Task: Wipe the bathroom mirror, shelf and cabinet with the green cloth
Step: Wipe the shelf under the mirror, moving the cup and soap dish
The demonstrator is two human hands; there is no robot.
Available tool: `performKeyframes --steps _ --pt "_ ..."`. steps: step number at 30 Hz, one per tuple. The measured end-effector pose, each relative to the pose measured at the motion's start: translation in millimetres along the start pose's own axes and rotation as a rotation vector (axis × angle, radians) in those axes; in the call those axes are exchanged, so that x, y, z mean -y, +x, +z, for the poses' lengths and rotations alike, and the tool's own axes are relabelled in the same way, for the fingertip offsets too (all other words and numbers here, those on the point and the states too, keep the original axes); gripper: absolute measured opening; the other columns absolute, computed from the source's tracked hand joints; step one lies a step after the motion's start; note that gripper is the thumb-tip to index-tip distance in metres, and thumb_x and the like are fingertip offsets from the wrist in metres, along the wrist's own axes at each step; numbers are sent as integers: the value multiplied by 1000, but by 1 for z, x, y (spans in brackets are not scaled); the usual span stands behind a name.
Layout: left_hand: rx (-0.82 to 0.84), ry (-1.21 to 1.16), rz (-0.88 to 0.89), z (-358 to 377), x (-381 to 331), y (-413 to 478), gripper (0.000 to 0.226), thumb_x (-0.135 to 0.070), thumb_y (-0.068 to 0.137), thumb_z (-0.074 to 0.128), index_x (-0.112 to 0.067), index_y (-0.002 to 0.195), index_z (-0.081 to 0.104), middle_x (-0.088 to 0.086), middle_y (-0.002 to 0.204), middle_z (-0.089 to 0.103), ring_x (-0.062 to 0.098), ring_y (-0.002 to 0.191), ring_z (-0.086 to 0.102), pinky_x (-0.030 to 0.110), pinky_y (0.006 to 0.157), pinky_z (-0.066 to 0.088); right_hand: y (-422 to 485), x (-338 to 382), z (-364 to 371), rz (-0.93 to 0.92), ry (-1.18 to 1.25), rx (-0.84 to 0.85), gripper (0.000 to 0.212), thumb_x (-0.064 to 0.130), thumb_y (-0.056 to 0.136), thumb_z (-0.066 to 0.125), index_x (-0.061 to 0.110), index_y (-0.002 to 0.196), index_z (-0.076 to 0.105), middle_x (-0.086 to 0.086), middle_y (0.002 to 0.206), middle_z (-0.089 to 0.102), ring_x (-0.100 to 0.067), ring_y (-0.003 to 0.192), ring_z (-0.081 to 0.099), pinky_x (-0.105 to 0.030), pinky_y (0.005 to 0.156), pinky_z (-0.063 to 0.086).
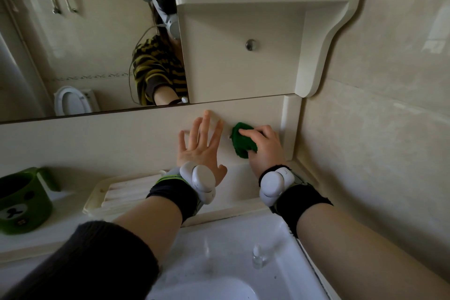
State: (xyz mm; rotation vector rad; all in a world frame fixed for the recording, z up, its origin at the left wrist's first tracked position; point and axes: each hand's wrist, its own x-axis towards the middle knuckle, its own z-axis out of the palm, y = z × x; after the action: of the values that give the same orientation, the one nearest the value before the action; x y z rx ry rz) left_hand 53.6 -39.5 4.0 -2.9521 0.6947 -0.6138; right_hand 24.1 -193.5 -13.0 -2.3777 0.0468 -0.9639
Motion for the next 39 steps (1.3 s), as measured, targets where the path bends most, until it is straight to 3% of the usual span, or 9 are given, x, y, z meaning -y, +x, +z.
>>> performKeyframes --steps 3,12,21,32,35,37,39 --pt "8 8 -3 -1 0 0 100 -54 82 52 -30 144 -22 3 140 -45 23 139 -25 48 114 -4 0 -1 1 10 -5 21 58 -15 73 49 16 120 60 -9 113 48 -25 105 43 -11 82 26" --pt "16 0 2 -1 0 -1 100 -53 81 52 -30 144 -22 3 141 -45 23 139 -26 49 114 -4 -2 -2 3 77 -14 83 52 -9 77 52 19 121 55 -6 118 43 -27 109 44 -36 83 46" --pt "44 9 4 -3 1 0 100 -53 83 51 -29 143 -25 3 139 -47 24 139 -27 50 114 -4 -6 -5 2 98 -50 133 50 -11 76 49 16 118 56 -8 116 43 -28 107 43 -30 83 41" --pt "30 11 9 -1 2 0 99 -54 82 51 -30 144 -23 3 141 -45 24 139 -26 50 114 -4 -15 -15 10 144 -181 361 43 0 84 45 25 117 58 -4 112 40 -28 107 42 -30 82 40" --pt "20 17 6 -1 1 1 100 -53 80 52 -30 144 -22 4 141 -45 24 139 -25 50 114 -1 -10 -15 3 138 -184 448 45 2 84 45 26 119 58 -5 117 41 -29 110 42 -32 90 42" --pt "34 21 10 -1 2 1 100 -53 80 51 -29 144 -22 4 139 -46 24 139 -25 50 114 0 -10 -14 -3 112 -157 428 47 0 82 46 25 121 58 -6 119 42 -29 111 42 -35 94 42" --pt "40 17 15 -1 3 2 101 -53 80 52 -30 144 -22 4 138 -48 24 139 -25 50 114 0 -11 -8 -9 25 -116 277 50 -7 79 49 21 119 61 -9 118 46 -29 111 44 -32 94 40"
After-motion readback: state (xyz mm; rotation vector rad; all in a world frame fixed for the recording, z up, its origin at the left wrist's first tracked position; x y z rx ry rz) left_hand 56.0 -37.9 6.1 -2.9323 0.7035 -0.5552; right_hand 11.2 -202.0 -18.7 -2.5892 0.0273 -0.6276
